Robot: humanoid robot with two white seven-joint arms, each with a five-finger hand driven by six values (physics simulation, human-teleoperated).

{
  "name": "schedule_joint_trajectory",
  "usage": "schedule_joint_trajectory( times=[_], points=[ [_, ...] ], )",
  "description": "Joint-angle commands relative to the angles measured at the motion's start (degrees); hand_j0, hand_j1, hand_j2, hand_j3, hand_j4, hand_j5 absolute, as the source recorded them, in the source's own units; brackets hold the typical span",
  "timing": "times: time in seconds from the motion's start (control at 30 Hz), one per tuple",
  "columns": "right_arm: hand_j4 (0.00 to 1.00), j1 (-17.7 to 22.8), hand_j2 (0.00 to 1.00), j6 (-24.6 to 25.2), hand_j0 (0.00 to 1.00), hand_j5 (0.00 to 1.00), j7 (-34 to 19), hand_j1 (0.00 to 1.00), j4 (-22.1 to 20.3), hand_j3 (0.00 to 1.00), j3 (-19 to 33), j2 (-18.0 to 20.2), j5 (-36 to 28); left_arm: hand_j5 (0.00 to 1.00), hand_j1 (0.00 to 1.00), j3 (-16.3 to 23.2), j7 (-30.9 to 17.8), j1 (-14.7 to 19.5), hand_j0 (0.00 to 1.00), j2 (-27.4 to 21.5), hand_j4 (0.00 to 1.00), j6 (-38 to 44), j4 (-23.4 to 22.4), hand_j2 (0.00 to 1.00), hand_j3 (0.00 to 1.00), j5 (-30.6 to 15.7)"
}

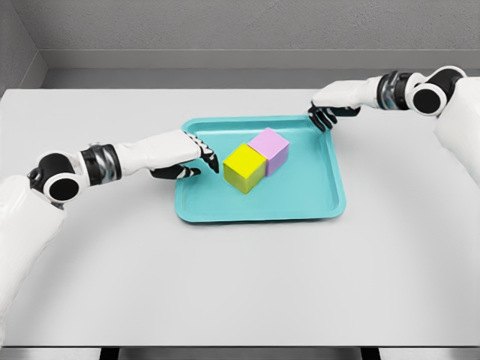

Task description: Push two cubes

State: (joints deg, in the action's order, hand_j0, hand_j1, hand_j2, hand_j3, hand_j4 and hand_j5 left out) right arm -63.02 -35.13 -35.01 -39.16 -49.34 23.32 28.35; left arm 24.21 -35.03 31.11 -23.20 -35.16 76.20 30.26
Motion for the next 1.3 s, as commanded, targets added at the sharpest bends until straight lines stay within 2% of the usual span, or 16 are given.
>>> schedule_joint_trajectory(
  times=[0.0, 0.37, 0.53, 0.73, 1.27],
  points=[
    [0.13, 0.0, 0.13, 0.1, 0.13, 0.13, 0.0, 0.13, 1.6, 0.13, 0.2, 0.1, -0.2, 0.56, 0.56, 0.1, 0.0, -0.1, 0.56, 0.0, 0.56, 0.2, 0.0, 0.56, 0.56, -0.3],
    [0.13, -0.8, 0.13, 0.1, 0.13, 0.13, 0.0, 0.13, 6.5, 0.13, 0.0, -0.6, -0.2, 0.56, 0.56, 0.3, 0.0, 0.1, 0.56, 1.6, 0.56, 0.2, -0.5, 0.56, 0.56, 0.2],
    [0.13, -0.8, 0.13, 0.1, 0.13, 0.13, 0.0, 0.13, 6.6, 0.13, -0.1, -0.9, -0.2, 0.56, 0.56, 0.6, 0.0, 0.1, 0.56, 1.8, 0.56, 0.2, -0.5, 0.56, 0.56, 0.3],
    [0.13, -0.9, 0.13, 0.1, 0.13, 0.13, 0.0, 0.13, 6.4, 0.13, -1.9, -3.6, -0.1, 0.56, 0.56, 0.6, 0.0, 0.2, 0.56, 2.8, 0.56, 0.2, -0.8, 0.56, 0.56, 0.4],
    [0.14, -1.1, 0.14, 0.1, 0.14, 0.14, 0.0, 0.14, 6.2, 0.14, -2.4, -3.7, -0.2, 0.56, 0.56, 0.7, 0.0, 0.5, 0.56, 3.8, 0.56, 0.2, -0.9, 0.56, 0.56, 1.4]
  ],
)
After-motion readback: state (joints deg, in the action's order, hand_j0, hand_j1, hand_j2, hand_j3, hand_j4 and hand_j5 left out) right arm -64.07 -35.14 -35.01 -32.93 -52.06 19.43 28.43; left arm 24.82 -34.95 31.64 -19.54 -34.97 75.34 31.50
